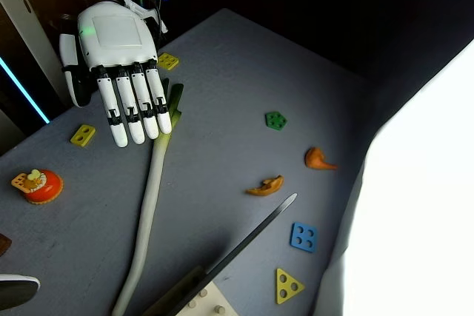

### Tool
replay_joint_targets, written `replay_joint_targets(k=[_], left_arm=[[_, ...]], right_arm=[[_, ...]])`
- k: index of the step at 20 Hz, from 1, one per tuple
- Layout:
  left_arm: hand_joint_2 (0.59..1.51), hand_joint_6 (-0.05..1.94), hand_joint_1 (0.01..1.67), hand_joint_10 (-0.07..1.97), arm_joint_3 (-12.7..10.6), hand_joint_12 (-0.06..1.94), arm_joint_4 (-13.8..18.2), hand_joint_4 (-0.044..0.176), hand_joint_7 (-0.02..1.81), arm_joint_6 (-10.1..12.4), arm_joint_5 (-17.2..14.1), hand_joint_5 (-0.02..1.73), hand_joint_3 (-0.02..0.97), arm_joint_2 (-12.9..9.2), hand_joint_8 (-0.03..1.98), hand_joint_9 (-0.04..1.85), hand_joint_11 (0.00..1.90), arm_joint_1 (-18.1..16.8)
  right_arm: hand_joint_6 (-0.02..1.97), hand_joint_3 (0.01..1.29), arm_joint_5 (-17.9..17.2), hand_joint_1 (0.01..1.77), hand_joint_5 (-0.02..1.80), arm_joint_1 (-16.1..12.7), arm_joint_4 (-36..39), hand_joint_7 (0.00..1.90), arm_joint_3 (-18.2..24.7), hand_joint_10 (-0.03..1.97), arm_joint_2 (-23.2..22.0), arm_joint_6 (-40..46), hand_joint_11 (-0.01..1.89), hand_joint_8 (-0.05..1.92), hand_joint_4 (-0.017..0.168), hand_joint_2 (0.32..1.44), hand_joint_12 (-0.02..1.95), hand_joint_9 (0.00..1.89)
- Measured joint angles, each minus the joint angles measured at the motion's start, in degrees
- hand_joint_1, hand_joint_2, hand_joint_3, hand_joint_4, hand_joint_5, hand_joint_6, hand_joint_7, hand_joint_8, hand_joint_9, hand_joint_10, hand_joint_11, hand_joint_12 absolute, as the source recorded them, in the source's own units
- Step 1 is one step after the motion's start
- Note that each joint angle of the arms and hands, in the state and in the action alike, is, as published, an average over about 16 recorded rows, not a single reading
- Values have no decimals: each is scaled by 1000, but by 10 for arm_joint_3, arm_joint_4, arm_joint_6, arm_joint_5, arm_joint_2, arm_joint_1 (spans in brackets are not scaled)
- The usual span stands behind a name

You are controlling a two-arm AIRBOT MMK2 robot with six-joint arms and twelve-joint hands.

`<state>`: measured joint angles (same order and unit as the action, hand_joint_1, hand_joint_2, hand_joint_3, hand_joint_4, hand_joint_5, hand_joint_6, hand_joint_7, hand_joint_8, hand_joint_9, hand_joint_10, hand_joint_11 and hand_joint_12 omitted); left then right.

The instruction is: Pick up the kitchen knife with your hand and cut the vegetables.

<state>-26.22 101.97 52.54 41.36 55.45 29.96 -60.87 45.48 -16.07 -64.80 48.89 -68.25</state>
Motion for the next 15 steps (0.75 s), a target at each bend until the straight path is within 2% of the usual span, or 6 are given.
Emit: replay_joint_targets(k=[2,5,10,13,15], left_arm=[[1342,31,383,231,0,653,0,1,374,0,0,350,11,-5,86,311,96,-4],[1338,71,397,512,-1,992,0,1,538,0,-1,546,9,-11,291,441,178,-10],[1348,342,375,976,-3,1497,-1,0,786,0,-1,799,6,-16,639,644,322,-19],[1348,424,377,1222,-4,1763,-2,0,922,0,-1,943,5,-18,802,740,397,-23],[1352,504,367,1421,-5,1841,-3,0,960,0,-1,1007,4,-18,963,757,445,-26]], right_arm=[[179,17,-7,456,357,0,4,434,14,440,-13,-5,172,258,32,947,652,341],[233,18,-12,325,545,-4,10,660,32,740,-26,-18,336,485,21,1030,1011,548],[582,18,-6,123,855,-17,27,1030,52,1256,-34,-39,628,897,3,1162,1580,896],[709,18,4,63,993,-25,28,1188,59,1528,-37,-49,775,1105,-3,1211,1849,1039],[763,18,12,44,1022,-31,31,1229,64,1636,-40,-57,868,1211,-3,1223,1922,1100]])
